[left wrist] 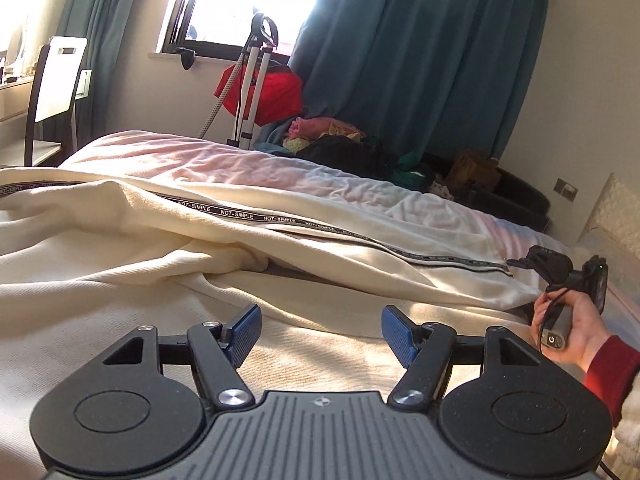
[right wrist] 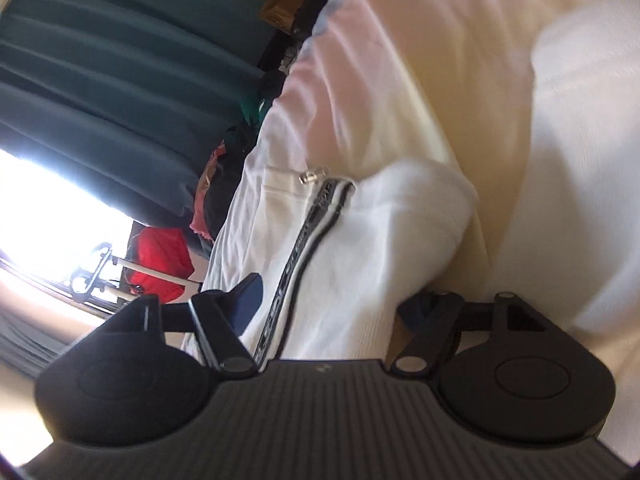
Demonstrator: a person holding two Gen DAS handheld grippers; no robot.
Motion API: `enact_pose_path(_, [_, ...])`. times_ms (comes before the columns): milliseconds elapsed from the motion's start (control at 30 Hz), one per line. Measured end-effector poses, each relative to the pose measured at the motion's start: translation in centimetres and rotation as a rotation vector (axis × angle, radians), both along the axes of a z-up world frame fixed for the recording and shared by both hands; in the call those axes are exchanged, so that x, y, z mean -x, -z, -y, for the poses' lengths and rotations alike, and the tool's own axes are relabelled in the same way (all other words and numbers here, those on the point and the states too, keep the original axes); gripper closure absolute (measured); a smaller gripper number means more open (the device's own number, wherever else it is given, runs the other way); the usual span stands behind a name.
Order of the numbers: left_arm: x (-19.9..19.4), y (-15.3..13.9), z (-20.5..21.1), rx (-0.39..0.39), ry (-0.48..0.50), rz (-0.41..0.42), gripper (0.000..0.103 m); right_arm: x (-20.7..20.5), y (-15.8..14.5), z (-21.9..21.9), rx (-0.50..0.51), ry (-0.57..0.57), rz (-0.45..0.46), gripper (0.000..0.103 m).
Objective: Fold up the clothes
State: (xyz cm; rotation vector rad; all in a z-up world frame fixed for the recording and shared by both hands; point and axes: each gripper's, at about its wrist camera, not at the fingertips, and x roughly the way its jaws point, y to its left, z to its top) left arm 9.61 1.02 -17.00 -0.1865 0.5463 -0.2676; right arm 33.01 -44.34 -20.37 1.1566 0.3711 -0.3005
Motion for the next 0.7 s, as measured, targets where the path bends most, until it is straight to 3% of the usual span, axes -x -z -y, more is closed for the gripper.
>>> enact_pose_path(33, [-0.3,0.3,0.2,-0.008,0.003,-0.003,0.034,-0.6,0.0,0.4,0.024,0.011,-0.003,0.040])
enact_pose_path(100, [-0.7,0.7,0.6,-0.022,0.008,-0.007,0.036,-1.2,0.3,1.5,0.043,0.050,-0.011,0.069])
enact_pose_path(133, [-0.9,0.9,0.8,-0.031,0.010,-0.006,0.036,-1.4,0.5,2.0,0.041,0.068,-0.014,0.089])
enact_pose_path(200, [-1.2,1.0,1.3,-0.058,0.011,0.006,0.037,-1.6,1.0,3.0,0.036,0.083,-0.017,0.093])
enact_pose_path(333, [-1.7,1.3,1.8,-0.067,0.023,0.002,0.037,-1.7,-0.7,2.3,0.211,0.096,-0.012,0.094])
enact_pose_path(500, [-1.2,1.3,2.0,-0.067,0.039,0.006,0.037,-0.4,-3.3,2.6,0.323,0.181,0.039,0.094])
enact_pose_path(700, [-0.3,0.5,2.0,-0.048,0.055,0.030,0.037,3.2,-2.4,5.5,0.374,0.285,-0.040,0.094])
